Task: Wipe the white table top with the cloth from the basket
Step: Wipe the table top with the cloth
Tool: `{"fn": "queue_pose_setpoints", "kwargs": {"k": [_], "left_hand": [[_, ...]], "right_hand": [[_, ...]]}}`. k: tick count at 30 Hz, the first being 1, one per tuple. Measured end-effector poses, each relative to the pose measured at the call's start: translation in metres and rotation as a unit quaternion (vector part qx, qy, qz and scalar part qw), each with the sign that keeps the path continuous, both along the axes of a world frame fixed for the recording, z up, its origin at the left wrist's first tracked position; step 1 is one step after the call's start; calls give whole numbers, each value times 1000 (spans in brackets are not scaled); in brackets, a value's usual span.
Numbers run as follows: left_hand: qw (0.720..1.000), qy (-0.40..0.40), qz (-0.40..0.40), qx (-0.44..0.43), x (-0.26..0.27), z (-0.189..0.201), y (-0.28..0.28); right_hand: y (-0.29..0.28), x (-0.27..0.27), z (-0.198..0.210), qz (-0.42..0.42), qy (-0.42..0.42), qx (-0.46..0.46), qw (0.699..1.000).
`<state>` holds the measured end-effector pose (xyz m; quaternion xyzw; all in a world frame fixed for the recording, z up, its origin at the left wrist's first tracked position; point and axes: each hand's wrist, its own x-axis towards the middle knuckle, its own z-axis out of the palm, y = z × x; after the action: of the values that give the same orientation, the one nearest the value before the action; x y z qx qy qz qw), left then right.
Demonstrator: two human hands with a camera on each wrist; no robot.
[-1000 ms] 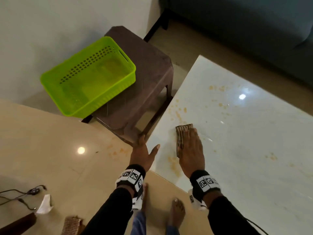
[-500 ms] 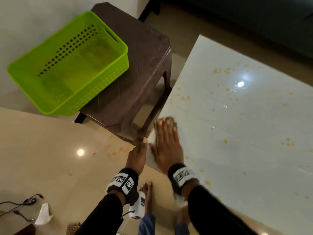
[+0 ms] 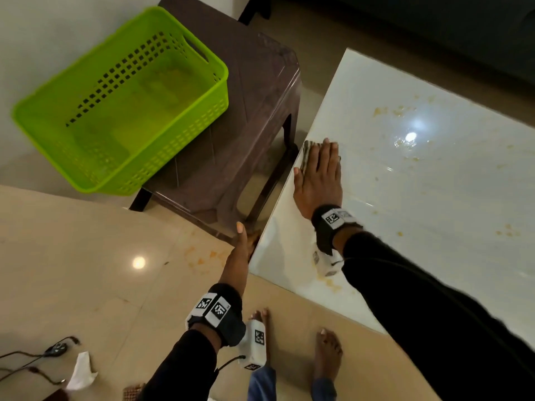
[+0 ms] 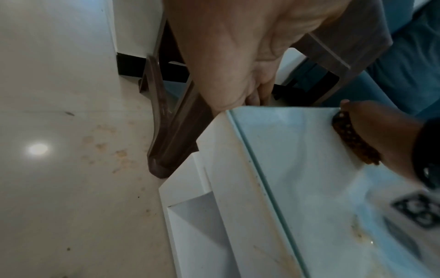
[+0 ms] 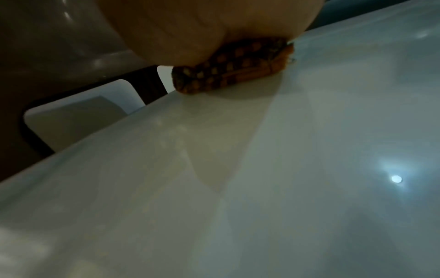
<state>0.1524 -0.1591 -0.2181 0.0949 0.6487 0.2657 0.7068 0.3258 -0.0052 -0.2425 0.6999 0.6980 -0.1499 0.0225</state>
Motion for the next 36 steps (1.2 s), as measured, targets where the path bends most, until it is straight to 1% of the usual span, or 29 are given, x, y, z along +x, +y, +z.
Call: {"fn": "queue_pose_setpoints", "kwargs": {"k": [2, 5, 6, 7, 8, 9, 11, 12, 14, 15, 16, 17, 18, 19, 22, 23, 24, 26, 28, 29, 30, 32, 33, 34, 35, 36], "left_hand": [[998, -30, 48, 10, -1, 4, 3], [991, -57, 121, 4, -6, 11, 8], [989, -64, 134, 0, -7, 13, 9], [987, -75, 141, -4, -7, 12, 9], [988, -81, 135, -4, -7, 12, 10], [989, -83, 119, 4, -6, 10, 9], [996, -64, 66, 18, -2, 12, 9], [997, -57, 44, 20, 0, 9, 9], [997, -67, 35, 17, -1, 6, 9], [996, -79, 41, 17, -3, 6, 9], [994, -92, 61, 15, -6, 2, 7], [992, -97, 78, 13, -8, -2, 7], [991, -98, 93, 9, -8, -4, 4], [990, -97, 104, 2, -10, -5, 4], [985, -105, 134, -3, -11, 0, 6], [985, -111, 132, -12, -13, 1, 9], [985, -125, 121, -18, -13, 1, 10], [982, -156, 111, -14, -16, 2, 12], [981, -167, 100, -7, -17, 1, 15], [982, -162, 101, -8, -17, 1, 16], [983, -152, 100, -10, -15, -3, 15], [989, -135, 65, -1, -14, -5, 13], [989, -135, 52, 1, -15, -5, 12], [989, -142, 45, 8, -14, -6, 13], [989, -141, 43, 8, -15, -6, 13], [989, -143, 48, 9, -15, -5, 13]], "right_hand": [[-51, -18, 3, 32, 10, 12, 999], [-167, -49, 8, 116, 20, -22, 993], [-193, -56, 9, 132, 21, -22, 991], [-207, -58, 9, 143, 20, -13, 989], [-206, -57, 7, 155, 21, 1, 988], [-193, -51, 4, 164, 20, 9, 986], [-143, -32, 3, 150, 18, 1, 988], [-110, -19, -1, 121, 14, 1, 993], [-41, 3, 3, 35, 2, 8, 999], [-13, 9, 2, 4, 4, 12, 1000], [3, 10, 2, -21, 12, 23, 999], [6, 6, 3, -36, 14, 33, 999], [-10, -2, 3, -32, 12, 44, 998], [-37, -13, 4, -11, 6, 45, 999], [-156, -51, 7, 91, 11, -7, 996], [-184, -61, 5, 114, 20, -15, 993], [-200, -65, 2, 124, 31, -13, 992], [-197, -60, 2, 178, 35, 7, 983], [-172, -38, 1, 261, 27, 13, 965], [-150, -26, -1, 270, 26, 29, 962], [-126, -14, -3, 238, 24, 41, 970], [-74, -1, -1, 112, 1, 21, 993], [-57, 1, 2, 54, 2, 11, 998], [-51, -1, 4, 20, 9, 11, 1000], [-58, -6, 7, 10, 21, 21, 1000], [-77, -14, 7, 25, 25, 31, 999]]}}
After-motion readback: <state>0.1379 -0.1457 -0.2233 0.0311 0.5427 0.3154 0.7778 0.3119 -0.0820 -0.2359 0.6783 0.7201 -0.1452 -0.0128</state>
